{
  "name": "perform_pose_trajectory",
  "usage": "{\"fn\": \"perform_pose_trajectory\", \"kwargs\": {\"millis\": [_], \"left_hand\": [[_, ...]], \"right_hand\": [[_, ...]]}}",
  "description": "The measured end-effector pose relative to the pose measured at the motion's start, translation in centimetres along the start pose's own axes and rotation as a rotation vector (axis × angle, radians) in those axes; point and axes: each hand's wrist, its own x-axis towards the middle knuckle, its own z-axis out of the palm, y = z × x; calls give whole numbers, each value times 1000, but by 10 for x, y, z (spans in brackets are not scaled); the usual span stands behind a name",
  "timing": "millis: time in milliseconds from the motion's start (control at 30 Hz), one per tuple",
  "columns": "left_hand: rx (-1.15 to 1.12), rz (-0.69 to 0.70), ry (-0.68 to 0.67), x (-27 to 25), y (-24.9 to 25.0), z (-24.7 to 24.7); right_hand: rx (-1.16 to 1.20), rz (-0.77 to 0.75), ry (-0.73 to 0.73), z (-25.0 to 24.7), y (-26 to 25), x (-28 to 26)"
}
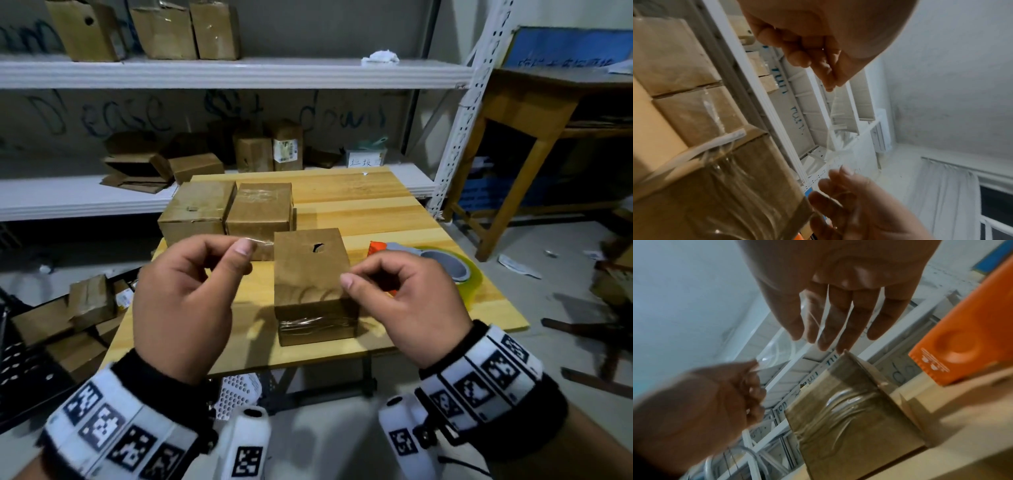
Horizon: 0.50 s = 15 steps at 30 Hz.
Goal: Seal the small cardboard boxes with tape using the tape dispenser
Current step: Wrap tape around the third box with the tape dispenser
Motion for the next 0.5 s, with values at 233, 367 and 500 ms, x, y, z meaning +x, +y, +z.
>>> {"fn": "perform_pose_trajectory", "kwargs": {"millis": [233,367,500], "left_hand": [[-262,-325,-34,5,-15,11],[-293,-394,-13,5,-22,13],[-401,-527,-13,7,-23,14]], "right_hand": [[351,111,127,4,9,12],[390,190,139,11,16,16],[407,222,108,14,16,14]]}}
